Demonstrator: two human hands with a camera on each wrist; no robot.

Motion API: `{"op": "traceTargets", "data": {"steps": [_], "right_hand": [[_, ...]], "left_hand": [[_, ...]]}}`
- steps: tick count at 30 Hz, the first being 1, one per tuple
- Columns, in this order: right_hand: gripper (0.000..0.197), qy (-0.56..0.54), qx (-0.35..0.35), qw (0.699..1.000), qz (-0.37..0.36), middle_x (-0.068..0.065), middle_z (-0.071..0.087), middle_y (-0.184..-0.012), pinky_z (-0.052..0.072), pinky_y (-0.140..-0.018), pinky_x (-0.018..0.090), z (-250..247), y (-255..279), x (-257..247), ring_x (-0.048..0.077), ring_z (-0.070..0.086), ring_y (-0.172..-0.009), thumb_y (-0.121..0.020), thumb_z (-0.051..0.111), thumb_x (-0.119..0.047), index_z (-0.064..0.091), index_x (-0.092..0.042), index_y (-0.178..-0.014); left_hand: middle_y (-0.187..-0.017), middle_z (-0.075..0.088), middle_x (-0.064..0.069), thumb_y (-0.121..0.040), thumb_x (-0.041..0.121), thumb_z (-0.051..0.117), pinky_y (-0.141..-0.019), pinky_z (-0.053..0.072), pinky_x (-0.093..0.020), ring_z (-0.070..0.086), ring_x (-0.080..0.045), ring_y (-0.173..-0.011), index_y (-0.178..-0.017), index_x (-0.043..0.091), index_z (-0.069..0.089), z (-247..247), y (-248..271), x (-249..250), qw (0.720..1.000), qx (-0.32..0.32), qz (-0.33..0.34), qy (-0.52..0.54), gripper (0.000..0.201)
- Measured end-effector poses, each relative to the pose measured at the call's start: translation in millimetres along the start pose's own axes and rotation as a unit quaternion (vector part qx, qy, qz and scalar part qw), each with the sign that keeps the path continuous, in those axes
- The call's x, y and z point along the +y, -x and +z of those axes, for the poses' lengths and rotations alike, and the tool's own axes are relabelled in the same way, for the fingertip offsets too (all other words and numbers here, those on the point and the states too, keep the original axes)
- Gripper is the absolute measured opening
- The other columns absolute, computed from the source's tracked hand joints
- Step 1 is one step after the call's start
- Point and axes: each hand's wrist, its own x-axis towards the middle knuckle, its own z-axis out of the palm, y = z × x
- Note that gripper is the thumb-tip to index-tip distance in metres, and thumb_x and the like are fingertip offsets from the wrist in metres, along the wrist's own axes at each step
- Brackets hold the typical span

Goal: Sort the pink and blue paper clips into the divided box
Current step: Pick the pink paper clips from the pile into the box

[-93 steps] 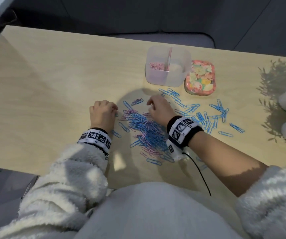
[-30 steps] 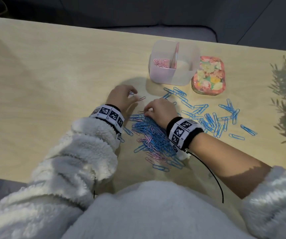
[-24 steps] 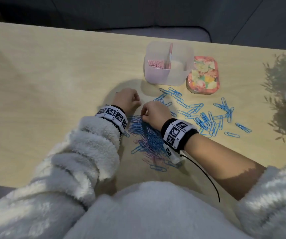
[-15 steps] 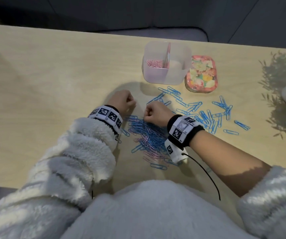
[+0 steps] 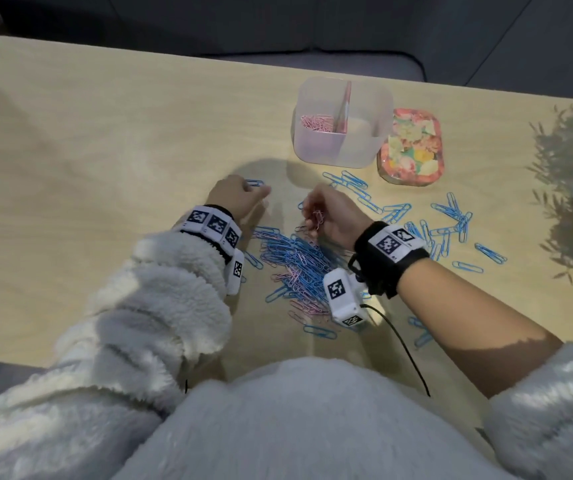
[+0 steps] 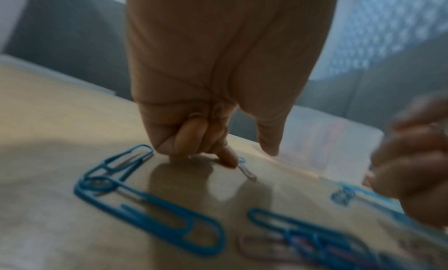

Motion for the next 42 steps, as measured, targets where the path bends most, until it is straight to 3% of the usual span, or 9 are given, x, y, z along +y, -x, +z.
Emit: {"op": "traceTargets", "data": {"steps": [4,7,12,16,20,28,34,38,42], "right_hand": [[0.027,0.272,0.003,0.959,-0.076,0.003,0.048,-0.058,0.032,-0.042,0.020,20,-7,12,0.012,0.041,-0.044,-0.090,0.057,-0.025,0.054,-0.011,-0.067],[0.014,0.464,0.014,0.873,-0.150,0.008,0.064,-0.081,0.045,-0.070,0.031,31,-15,15,0.020,0.057,-0.073,-0.085,0.061,-0.022,0.063,-0.009,-0.085],[0.012,0.584,0.059,0.793,-0.162,0.011,0.065,-0.103,0.042,-0.077,0.034,36,-25,12,0.029,0.058,-0.095,-0.088,0.056,-0.020,0.060,-0.011,-0.094],[0.015,0.502,0.082,0.845,-0.162,0.015,0.066,-0.092,0.047,-0.075,0.036,24,-30,3,0.028,0.059,-0.083,-0.089,0.054,-0.016,0.062,-0.004,-0.091],[0.012,0.289,0.022,0.951,-0.110,0.008,0.058,-0.064,0.039,-0.038,0.019,22,-14,9,0.008,0.051,-0.036,-0.089,0.054,-0.008,0.056,-0.007,-0.078],[0.018,0.579,0.012,0.789,-0.205,0.007,0.067,-0.092,0.045,-0.076,0.031,43,-16,28,0.022,0.059,-0.086,-0.075,0.073,-0.027,0.067,-0.010,-0.079],[0.014,0.410,0.013,0.901,-0.138,0.003,0.063,-0.066,0.047,-0.063,0.027,26,-10,9,0.011,0.053,-0.059,-0.084,0.065,-0.014,0.066,-0.007,-0.072],[0.025,0.275,0.065,0.952,-0.115,-0.008,0.041,-0.039,0.026,-0.033,0.011,2,-6,0,-0.001,0.033,-0.028,-0.086,0.060,-0.009,0.055,-0.013,-0.063],[0.024,0.298,0.076,0.944,-0.120,0.000,0.039,-0.053,0.027,-0.032,0.011,-15,-6,-2,0.000,0.036,-0.026,-0.087,0.059,-0.007,0.056,-0.011,-0.063]], "left_hand": [[-0.091,0.064,-0.011,-0.084,0.026,0.061,-0.079,0.045,-0.035,0.059,-0.028,-0.089,-0.086,0.011,0.060,8,3,3,0.994,0.059,0.066,-0.068,0.015],[-0.103,0.067,-0.014,-0.087,0.022,0.059,-0.085,0.045,-0.036,0.060,-0.030,-0.098,-0.092,0.005,0.063,5,1,-1,0.993,0.022,0.086,-0.081,0.017],[-0.086,0.059,-0.016,-0.093,0.017,0.048,-0.071,0.039,-0.032,0.053,-0.027,-0.081,-0.084,0.003,0.055,-3,11,-16,0.989,-0.016,0.099,-0.105,0.018],[-0.074,0.051,-0.002,-0.091,0.009,0.045,-0.059,0.034,-0.028,0.046,-0.019,-0.073,-0.074,0.010,0.050,-11,15,-36,0.996,-0.009,0.078,0.030,0.017],[-0.062,0.045,0.001,-0.094,0.016,0.048,-0.050,0.036,-0.017,0.040,-0.010,-0.053,-0.069,0.013,0.053,-13,28,-40,0.970,-0.035,0.033,0.239,0.025],[-0.059,0.043,0.002,-0.091,0.010,0.029,-0.036,0.030,-0.012,0.040,-0.004,-0.040,-0.079,0.012,0.052,-14,33,-38,0.841,-0.169,-0.111,0.502,0.026],[-0.059,0.046,0.001,-0.091,0.028,0.055,-0.046,0.034,-0.016,0.045,0.002,-0.037,-0.066,0.017,0.051,-7,35,-42,0.971,-0.074,-0.004,0.226,0.027],[-0.056,0.044,0.007,-0.085,0.022,0.064,-0.054,0.035,-0.023,0.044,-0.005,-0.052,-0.085,0.012,0.063,5,36,-46,0.993,-0.016,0.082,0.088,0.010],[-0.083,0.061,0.000,-0.083,0.042,0.062,-0.069,0.040,-0.027,0.057,-0.020,-0.081,-0.088,0.018,0.060,11,35,-35,0.994,0.088,0.058,-0.013,0.025]]}}
